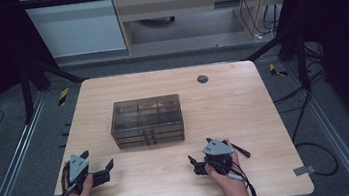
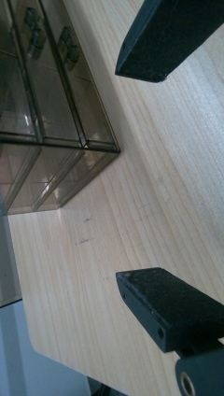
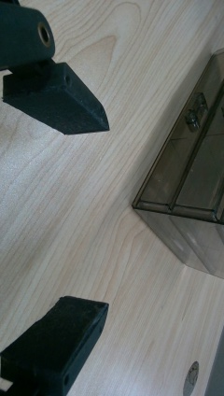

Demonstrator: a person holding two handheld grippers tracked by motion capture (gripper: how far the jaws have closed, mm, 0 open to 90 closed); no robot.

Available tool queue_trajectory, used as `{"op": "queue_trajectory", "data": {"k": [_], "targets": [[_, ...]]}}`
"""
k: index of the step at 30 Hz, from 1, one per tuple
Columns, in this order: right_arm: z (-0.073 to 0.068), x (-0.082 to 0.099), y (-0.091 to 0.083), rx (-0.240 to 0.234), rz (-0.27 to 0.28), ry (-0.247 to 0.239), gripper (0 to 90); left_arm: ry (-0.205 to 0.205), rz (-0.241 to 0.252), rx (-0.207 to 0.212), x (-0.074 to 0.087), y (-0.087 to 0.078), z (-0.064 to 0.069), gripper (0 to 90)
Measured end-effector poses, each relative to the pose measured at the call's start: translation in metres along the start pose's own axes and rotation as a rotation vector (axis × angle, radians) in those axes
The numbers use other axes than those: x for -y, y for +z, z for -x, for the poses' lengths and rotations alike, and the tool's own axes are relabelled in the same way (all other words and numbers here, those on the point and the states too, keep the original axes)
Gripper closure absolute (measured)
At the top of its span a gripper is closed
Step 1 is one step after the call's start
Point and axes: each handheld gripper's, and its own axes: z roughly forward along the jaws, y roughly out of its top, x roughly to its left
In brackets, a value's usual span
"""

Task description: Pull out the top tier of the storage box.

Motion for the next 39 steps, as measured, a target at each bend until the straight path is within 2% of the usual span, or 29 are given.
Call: {"op": "queue_trajectory", "data": {"k": [1, 2, 3, 6, 11, 12, 13, 17, 20, 22, 25, 28, 34, 39], "targets": [[0.000, 0.000, 0.000, -0.001, 0.000, -0.003, 11.8, 0.021, -0.001, -0.008, -0.001, 0.000, 0.002, 2.8], [0.000, 0.000, 0.000, -0.002, 0.000, -0.002, 11.7, 0.021, -0.001, -0.008, -0.001, 0.000, 0.002, 2.6], [0.000, 0.000, 0.000, -0.001, -0.002, 0.000, 11.6, 0.090, -0.010, -0.042, -0.006, -0.001, 0.011, 2.4], [0.001, 0.000, 0.001, 0.001, -0.012, 0.007, 11.6, 0.130, -0.005, -0.063, -0.010, -0.002, 0.019, 2.5], [0.002, 0.000, 0.002, -0.005, -0.028, 0.020, 11.1, 0.409, -0.036, -0.120, -0.032, -0.001, 0.058, 4.8], [0.004, 0.000, 0.002, -0.011, -0.028, 0.024, 11.0, 0.504, -0.042, -0.139, -0.037, 0.001, 0.073, 5.6], [0.004, 0.000, 0.002, -0.011, -0.028, 0.024, 11.0, 0.504, -0.042, -0.139, -0.037, 0.001, 0.073, 8.4], [0.006, 0.000, 0.000, -0.019, -0.012, 0.049, 10.8, 0.681, -0.071, -0.160, -0.044, 0.007, 0.100, 10.2], [0.007, 0.001, -0.001, -0.009, -0.005, 0.039, 10.8, 0.770, -0.092, -0.142, -0.050, 0.016, 0.119, 12.5], [0.007, 0.001, -0.001, 0.003, -0.005, 0.034, 10.8, 0.792, -0.099, -0.133, -0.053, 0.022, 0.127, 12.9], [0.008, 0.002, -0.002, 0.030, -0.001, 0.013, 10.7, 0.850, -0.117, -0.137, -0.059, 0.032, 0.140, 14.3], [0.008, 0.002, -0.002, 0.031, -0.001, 0.009, 10.4, 0.864, -0.118, -0.139, -0.063, 0.039, 0.146, 14.2], [0.011, 0.002, -0.003, 0.020, -0.002, 0.038, 10.2, 0.910, -0.117, -0.149, -0.072, 0.047, 0.158, 15.3], [0.012, 0.003, -0.004, 0.019, 0.000, 0.042, 10.2, 0.912, -0.097, -0.161, -0.075, 0.051, 0.163, 18.0]]}}
